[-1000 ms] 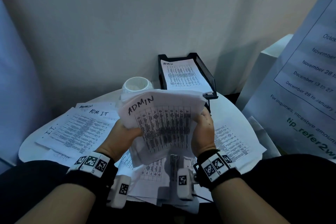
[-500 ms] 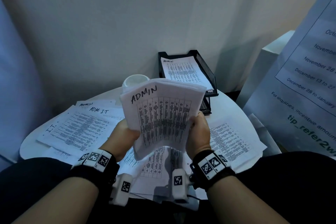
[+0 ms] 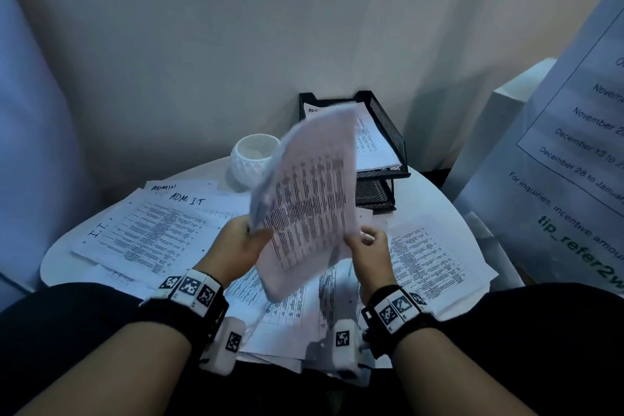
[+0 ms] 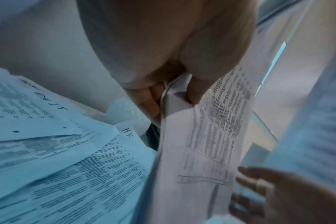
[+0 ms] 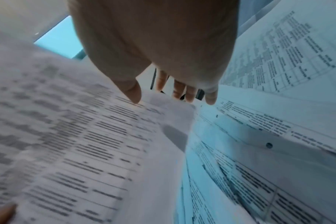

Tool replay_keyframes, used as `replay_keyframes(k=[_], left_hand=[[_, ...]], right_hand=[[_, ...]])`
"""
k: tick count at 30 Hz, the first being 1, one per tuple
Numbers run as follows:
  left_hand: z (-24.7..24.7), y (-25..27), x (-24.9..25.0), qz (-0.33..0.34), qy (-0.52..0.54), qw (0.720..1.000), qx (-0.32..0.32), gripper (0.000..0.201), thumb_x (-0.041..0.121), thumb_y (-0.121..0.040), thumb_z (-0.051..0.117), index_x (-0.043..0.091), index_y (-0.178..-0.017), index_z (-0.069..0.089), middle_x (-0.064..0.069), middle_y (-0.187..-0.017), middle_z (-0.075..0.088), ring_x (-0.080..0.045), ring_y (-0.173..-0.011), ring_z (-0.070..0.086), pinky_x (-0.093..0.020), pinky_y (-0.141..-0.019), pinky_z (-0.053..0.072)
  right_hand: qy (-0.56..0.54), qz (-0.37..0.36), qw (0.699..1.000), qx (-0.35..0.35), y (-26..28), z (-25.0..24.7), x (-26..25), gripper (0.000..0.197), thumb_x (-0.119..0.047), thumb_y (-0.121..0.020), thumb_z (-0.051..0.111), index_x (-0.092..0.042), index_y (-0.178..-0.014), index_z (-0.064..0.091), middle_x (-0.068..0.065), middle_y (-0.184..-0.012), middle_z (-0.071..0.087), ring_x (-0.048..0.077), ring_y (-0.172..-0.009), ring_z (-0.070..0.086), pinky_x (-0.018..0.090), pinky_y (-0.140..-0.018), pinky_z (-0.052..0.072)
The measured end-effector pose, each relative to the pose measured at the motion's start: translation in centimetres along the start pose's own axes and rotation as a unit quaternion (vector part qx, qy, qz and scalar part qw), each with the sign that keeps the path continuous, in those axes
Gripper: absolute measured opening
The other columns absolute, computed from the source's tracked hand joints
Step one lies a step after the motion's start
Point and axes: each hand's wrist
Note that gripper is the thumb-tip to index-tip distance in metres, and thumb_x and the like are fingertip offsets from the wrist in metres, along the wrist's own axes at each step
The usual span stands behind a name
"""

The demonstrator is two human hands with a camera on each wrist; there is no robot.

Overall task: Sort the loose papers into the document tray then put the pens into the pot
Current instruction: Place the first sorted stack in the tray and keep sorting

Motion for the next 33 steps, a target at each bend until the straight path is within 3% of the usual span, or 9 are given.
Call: replay_keyframes(k=[4, 8, 13, 16, 19, 21, 25, 29, 33], left_hand=[[-0.3, 0.2, 1.3, -0.051, 0.175, 0.983, 0.025, 0.008, 0.01, -0.1, 0.063, 0.011, -0.105, 0.07, -0.008, -0.099, 0.08, -0.027, -0.092, 0.077, -0.048, -0.08, 0.062], [-0.4, 0.3, 1.9, -0.069, 0.198, 0.977, 0.037, 0.007, 0.011, -0.101, 0.063, 0.012, -0.105, 0.069, -0.006, -0.096, 0.08, -0.027, -0.092, 0.076, -0.049, -0.08, 0.063], [-1.0, -0.4, 1.7, -0.077, 0.098, 0.99, 0.063, 0.012, 0.017, -0.101, 0.064, 0.005, -0.097, 0.064, -0.019, -0.098, 0.072, -0.035, -0.091, 0.072, -0.051, -0.08, 0.063], [-1.3, -0.4, 2.1, -0.067, 0.054, 0.996, 0.019, 0.02, 0.026, -0.102, 0.063, 0.006, -0.099, 0.068, -0.018, -0.093, 0.075, -0.026, -0.075, 0.073, -0.046, -0.072, 0.063], [-1.5, -0.2, 2.6, -0.045, 0.031, 0.998, -0.024, 0.035, 0.048, -0.096, 0.067, 0.014, -0.104, 0.07, -0.012, -0.093, 0.077, -0.027, -0.071, 0.076, -0.05, -0.075, 0.061], [-1.9, -0.3, 2.7, -0.033, 0.006, 0.998, -0.059, 0.038, 0.06, -0.087, 0.068, 0.028, -0.109, 0.068, -0.002, -0.091, 0.077, -0.024, -0.072, 0.077, -0.043, -0.069, 0.057], [-2.5, -0.2, 2.4, -0.014, -0.153, 0.977, -0.15, 0.037, 0.062, -0.086, 0.07, 0.038, -0.113, 0.065, 0.009, -0.093, 0.075, -0.008, -0.072, 0.074, -0.028, -0.066, 0.054], [-2.5, 0.1, 2.0, -0.007, -0.253, 0.945, -0.208, 0.046, 0.068, -0.084, 0.066, 0.043, -0.123, 0.063, 0.019, -0.103, 0.071, 0.001, -0.084, 0.067, -0.025, -0.077, 0.051], [-2.2, 0.4, 1.9, 0.012, -0.284, 0.932, -0.226, 0.047, 0.065, -0.088, 0.065, 0.043, -0.129, 0.06, 0.02, -0.104, 0.067, 0.004, -0.081, 0.06, -0.021, -0.074, 0.045]], right_hand=[[-0.055, 0.08, 0.995, -0.029, -0.2, -0.3, 0.7, 0.065, -0.023, -0.091, 0.074, -0.023, -0.143, 0.035, 0.011, -0.131, 0.061, 0.028, -0.116, 0.062, 0.044, -0.093, 0.054], [-0.124, 0.126, 0.979, -0.104, 0.2, 0.6, 0.9, 0.039, -0.019, -0.095, 0.067, -0.005, -0.128, 0.052, 0.019, -0.112, 0.069, 0.032, -0.086, 0.067, 0.036, -0.057, 0.053], [-0.084, 0.119, 0.983, -0.108, 0.1, 1.2, 1.0, 0.015, -0.006, -0.099, 0.059, -0.003, -0.106, 0.047, 0.015, -0.089, 0.05, 0.019, -0.051, 0.047, 0.028, -0.042, 0.038], [-0.061, 0.118, 0.985, -0.107, -0.3, 1.2, 1.3, 0.02, -0.008, -0.102, 0.055, 0.001, -0.118, 0.046, 0.015, -0.076, 0.049, 0.016, -0.044, 0.043, 0.028, -0.043, 0.034], [-0.084, 0.109, 0.985, -0.109, -0.5, 1.0, 0.0, 0.001, -0.006, -0.106, 0.048, -0.006, -0.106, 0.046, 0.004, -0.056, 0.039, 0.012, -0.041, 0.035, 0.027, -0.041, 0.03], [-0.105, 0.106, 0.984, -0.095, -1.1, 0.7, -1.6, 0.012, -0.006, -0.106, 0.047, -0.008, -0.095, 0.049, 0.002, -0.054, 0.043, 0.011, -0.042, 0.034, 0.024, -0.04, 0.03], [-0.156, 0.098, 0.982, -0.031, -3.8, 0.0, -5.3, 0.01, -0.003, -0.106, 0.045, -0.005, -0.098, 0.051, 0.004, -0.063, 0.059, 0.009, -0.041, 0.036, 0.021, -0.04, 0.031], [-0.166, 0.081, 0.982, 0.033, -8.9, -0.5, -8.2, 0.013, -0.002, -0.105, 0.041, -0.011, -0.113, 0.043, 0.003, -0.072, 0.044, 0.009, -0.039, 0.04, 0.021, -0.036, 0.033], [-0.139, 0.079, 0.984, 0.074, -12.7, 0.6, -10.8, 0.018, 0.004, -0.101, 0.037, -0.01, -0.101, 0.049, 0.004, -0.07, 0.044, 0.01, -0.039, 0.043, 0.02, -0.035, 0.034]])
Point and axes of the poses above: each hand's wrist, its own y-axis away from the middle knuckle, its own z-axis out of the palm, x = y × z
